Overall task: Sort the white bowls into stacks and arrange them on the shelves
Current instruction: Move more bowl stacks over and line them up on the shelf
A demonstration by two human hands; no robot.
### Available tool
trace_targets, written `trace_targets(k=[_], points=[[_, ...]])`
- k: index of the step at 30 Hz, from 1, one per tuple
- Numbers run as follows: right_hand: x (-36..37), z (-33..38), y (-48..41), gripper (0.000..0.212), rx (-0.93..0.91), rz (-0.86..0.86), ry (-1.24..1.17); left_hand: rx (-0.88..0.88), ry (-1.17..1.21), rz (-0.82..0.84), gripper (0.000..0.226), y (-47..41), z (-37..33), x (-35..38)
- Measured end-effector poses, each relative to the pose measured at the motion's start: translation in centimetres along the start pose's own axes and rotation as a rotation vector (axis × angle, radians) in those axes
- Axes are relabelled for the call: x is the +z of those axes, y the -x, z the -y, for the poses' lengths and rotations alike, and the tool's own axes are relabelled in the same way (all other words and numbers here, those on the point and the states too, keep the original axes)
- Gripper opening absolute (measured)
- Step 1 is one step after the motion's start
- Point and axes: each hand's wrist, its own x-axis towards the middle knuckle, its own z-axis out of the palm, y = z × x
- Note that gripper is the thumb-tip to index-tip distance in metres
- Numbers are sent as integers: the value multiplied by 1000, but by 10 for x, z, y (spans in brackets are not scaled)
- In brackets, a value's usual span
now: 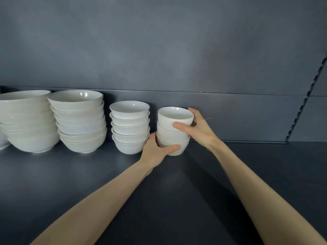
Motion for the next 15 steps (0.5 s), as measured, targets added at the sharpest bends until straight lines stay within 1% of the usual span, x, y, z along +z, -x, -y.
trace_targets(k=[2, 4, 10, 13, 15], points=[[1, 0, -1, 96, 8, -5, -6, -5, 5, 11, 95, 0, 0, -1], [1, 1, -1, 96, 7, -18, -13, -1, 7, 27, 91, 0, 1, -1], [5, 1, 1, 74, -6, -36, -31, -14, -25, 49, 101, -1, 0, -1], [7, 0, 1, 77, -7, -50, -58, -22, -30, 52, 104, 1, -1, -2], [7, 0, 0, 79, -6, -53, -59, -20, -20, 54, 101, 1, -1, -2]])
